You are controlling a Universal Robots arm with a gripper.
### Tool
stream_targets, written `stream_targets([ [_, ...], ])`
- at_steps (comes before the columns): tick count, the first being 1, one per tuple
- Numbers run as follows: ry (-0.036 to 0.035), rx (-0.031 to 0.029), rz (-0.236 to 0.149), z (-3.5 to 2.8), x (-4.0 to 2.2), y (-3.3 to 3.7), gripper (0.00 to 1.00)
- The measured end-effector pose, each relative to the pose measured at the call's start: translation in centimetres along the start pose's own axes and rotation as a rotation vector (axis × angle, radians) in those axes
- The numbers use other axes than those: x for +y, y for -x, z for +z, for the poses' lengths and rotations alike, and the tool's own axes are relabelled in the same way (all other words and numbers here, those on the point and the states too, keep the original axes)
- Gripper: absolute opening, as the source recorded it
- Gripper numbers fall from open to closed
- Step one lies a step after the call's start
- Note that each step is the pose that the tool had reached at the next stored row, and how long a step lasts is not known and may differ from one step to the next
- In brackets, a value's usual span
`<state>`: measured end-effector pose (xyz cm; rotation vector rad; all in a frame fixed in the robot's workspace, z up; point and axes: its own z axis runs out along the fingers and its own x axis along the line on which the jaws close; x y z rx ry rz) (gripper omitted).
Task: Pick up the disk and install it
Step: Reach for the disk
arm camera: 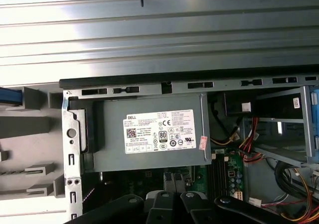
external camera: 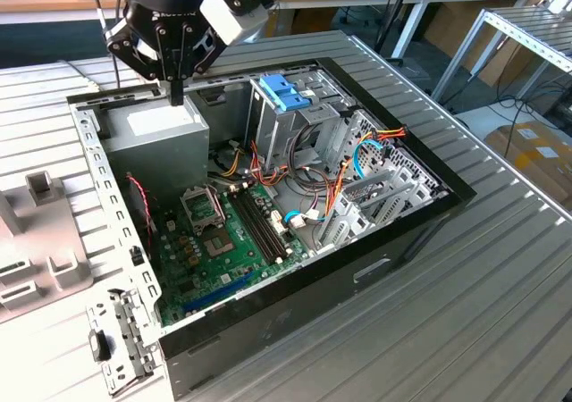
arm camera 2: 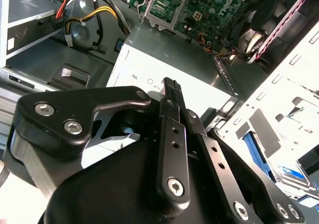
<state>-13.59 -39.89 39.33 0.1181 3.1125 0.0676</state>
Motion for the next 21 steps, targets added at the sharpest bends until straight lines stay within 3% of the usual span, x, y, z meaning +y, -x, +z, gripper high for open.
stream_targets([
  [21, 0.0000, 0.0000, 0.000, -0.01, -0.04, -0.51, 0.11],
])
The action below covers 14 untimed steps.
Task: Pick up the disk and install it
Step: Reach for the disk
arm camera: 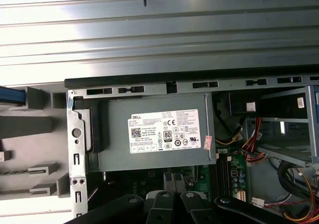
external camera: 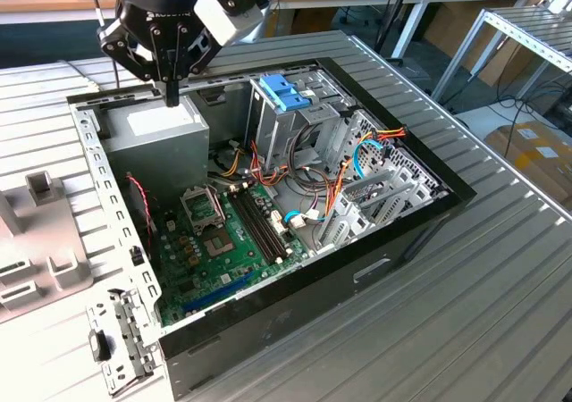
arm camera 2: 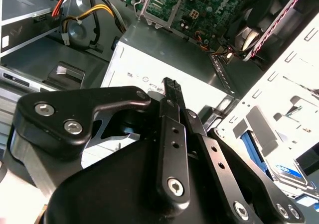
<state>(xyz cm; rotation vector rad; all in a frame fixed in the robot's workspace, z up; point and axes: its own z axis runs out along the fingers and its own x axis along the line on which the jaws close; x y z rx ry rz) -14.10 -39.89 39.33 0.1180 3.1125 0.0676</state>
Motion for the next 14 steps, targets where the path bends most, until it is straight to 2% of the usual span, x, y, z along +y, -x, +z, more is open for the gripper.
stream_targets([
  [14, 0.0000, -0.0001, 0.000, 0.00, -0.02, -0.24, 0.11],
])
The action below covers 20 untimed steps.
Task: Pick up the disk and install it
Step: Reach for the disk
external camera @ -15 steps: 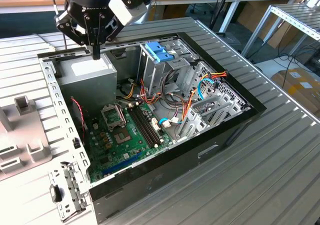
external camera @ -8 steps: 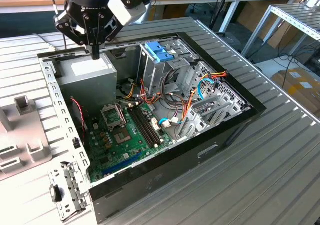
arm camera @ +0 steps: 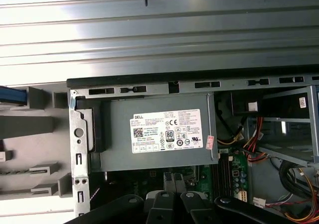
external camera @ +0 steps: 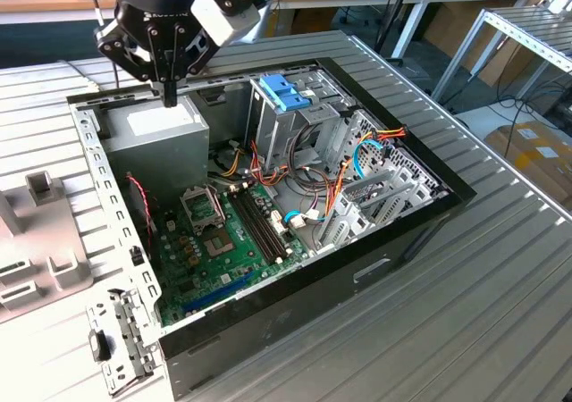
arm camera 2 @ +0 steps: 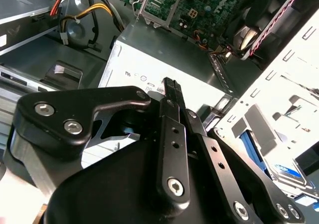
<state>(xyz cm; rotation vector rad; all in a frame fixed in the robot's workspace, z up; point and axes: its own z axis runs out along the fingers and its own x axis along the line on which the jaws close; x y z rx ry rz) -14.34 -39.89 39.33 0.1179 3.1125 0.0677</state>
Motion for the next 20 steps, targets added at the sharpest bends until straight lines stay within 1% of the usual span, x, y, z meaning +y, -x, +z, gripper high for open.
stream_targets([
  [16, 0.0000, 0.0000, 0.000, -0.01, -0.03, -0.44, 0.11],
  [20, 0.0000, 0.0000, 0.000, -0.02, -0.05, -0.64, 0.11],
])
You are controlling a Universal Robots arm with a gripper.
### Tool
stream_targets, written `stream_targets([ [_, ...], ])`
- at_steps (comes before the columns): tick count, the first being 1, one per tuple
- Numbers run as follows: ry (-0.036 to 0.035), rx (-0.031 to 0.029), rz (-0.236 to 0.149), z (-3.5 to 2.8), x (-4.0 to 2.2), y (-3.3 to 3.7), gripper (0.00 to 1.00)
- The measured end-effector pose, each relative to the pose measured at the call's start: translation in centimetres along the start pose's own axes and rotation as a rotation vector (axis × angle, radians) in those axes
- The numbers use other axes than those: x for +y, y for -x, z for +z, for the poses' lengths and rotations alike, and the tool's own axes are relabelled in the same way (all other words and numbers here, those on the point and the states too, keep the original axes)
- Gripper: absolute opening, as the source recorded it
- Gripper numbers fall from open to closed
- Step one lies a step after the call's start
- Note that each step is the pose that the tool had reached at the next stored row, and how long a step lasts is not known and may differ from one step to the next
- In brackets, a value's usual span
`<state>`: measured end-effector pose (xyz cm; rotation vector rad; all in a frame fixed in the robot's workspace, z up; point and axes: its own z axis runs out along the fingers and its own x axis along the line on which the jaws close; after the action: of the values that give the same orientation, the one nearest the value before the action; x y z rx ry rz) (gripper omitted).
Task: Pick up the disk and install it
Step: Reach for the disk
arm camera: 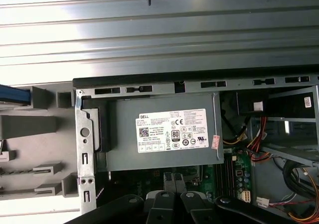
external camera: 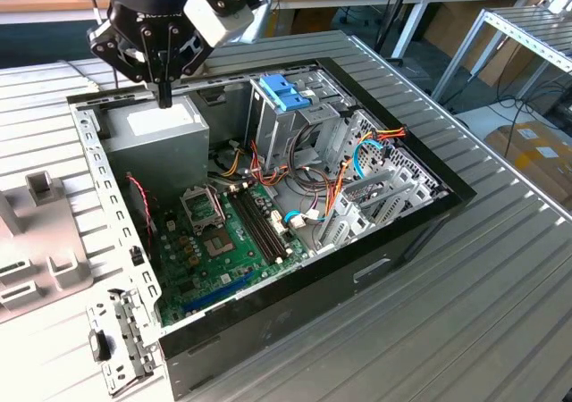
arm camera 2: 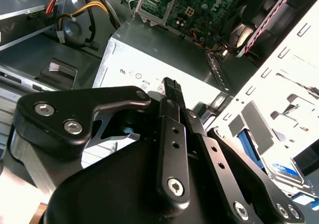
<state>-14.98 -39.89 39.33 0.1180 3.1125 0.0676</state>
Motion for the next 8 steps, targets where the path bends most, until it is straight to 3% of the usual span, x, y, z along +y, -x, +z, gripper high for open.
stream_targets([
  [8, 0.0000, 0.0000, 0.000, -0.01, -0.03, -0.31, 0.11],
])
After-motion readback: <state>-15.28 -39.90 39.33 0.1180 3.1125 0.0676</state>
